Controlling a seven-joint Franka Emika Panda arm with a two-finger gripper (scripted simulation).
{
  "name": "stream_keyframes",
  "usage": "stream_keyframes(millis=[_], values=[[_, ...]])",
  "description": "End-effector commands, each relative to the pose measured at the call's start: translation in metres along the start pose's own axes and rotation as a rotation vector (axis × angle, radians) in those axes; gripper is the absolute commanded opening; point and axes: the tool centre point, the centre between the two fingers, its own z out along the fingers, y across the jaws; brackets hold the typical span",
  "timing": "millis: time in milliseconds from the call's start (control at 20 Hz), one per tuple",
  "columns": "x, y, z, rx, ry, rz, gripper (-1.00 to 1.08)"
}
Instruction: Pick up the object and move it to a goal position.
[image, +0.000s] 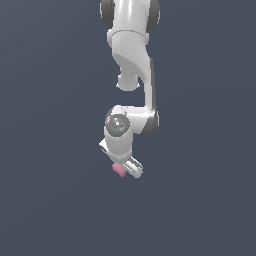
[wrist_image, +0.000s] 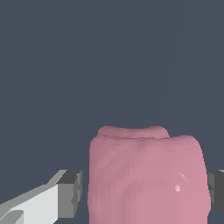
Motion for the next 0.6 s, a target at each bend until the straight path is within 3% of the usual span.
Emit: stream_keyframes(millis=[0, 150, 200, 550], values=[[0.0008, -0.0004, 0.0051, 0.001, 0.001, 0.001, 1.00], [0.0016, -0.0009, 0.0047, 0.001, 0.001, 0.001, 1.00], [0.0016, -0.0009, 0.0047, 0.001, 0.001, 0.001, -1.00], [0.0016, -0.0009, 0.0047, 0.001, 0.001, 0.001, -1.00]])
